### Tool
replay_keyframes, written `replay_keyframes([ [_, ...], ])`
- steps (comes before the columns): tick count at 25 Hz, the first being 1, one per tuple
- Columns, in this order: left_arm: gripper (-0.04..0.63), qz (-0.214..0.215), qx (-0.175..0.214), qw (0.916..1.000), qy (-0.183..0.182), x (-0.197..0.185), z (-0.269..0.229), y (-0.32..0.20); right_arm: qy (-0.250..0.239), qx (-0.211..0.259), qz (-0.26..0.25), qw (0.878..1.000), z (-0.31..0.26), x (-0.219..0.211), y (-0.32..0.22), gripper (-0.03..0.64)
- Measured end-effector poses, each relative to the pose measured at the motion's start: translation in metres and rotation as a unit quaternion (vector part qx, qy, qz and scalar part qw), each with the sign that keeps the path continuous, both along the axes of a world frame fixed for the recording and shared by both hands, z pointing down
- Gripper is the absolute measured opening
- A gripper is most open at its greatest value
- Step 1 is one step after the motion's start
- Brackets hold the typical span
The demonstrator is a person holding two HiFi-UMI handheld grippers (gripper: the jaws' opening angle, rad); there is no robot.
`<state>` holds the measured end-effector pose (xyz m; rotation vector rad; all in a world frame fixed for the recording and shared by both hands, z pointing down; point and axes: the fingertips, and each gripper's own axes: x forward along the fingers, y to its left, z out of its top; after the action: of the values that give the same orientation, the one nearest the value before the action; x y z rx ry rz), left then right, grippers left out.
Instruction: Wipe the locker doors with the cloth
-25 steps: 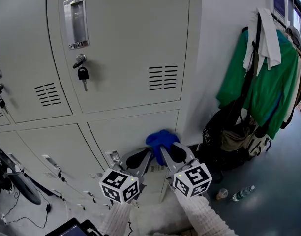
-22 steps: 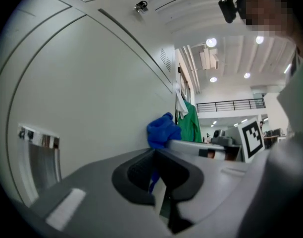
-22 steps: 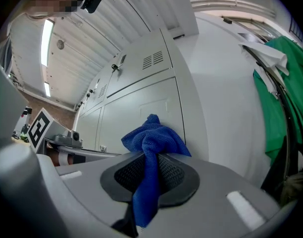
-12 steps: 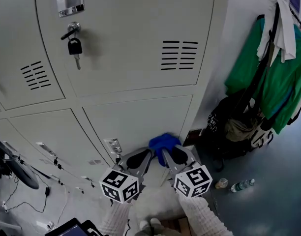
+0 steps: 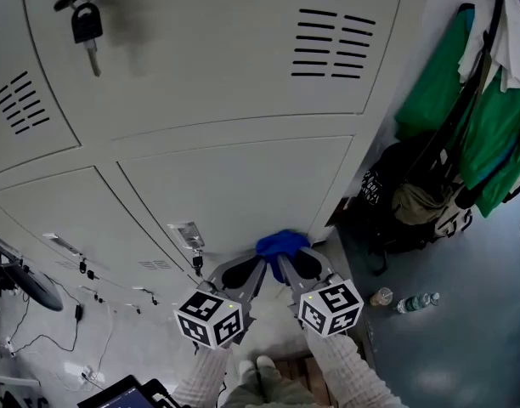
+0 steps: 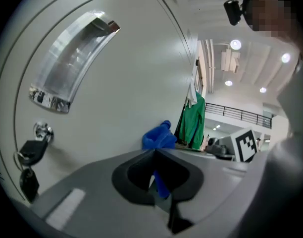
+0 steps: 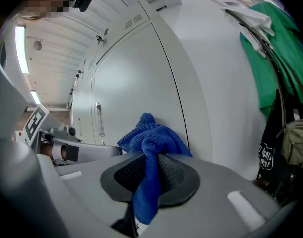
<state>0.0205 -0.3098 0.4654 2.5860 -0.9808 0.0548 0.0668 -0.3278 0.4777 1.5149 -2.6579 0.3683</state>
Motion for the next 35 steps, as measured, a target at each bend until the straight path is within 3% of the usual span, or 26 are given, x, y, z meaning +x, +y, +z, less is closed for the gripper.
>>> replay_keyframes([
  [18,0.006,0.012,-0.058,0.9982,0.004,0.011,0.048,0.006,0.009,-0.085,-0.009,0.996,0.067,-0.005,-0.003,0.058],
  [27,0.006,0.005,-0.048,0.9988,0.010,0.006,0.037,0.006,0.011,-0.084,-0.016,0.996,0.061,-0.006,0.001,0.058],
  [35,0.006,-0.006,-0.016,0.9997,0.018,-0.007,0.001,0.018,0.002,-0.038,-0.033,0.999,0.015,-0.007,0.022,0.058],
])
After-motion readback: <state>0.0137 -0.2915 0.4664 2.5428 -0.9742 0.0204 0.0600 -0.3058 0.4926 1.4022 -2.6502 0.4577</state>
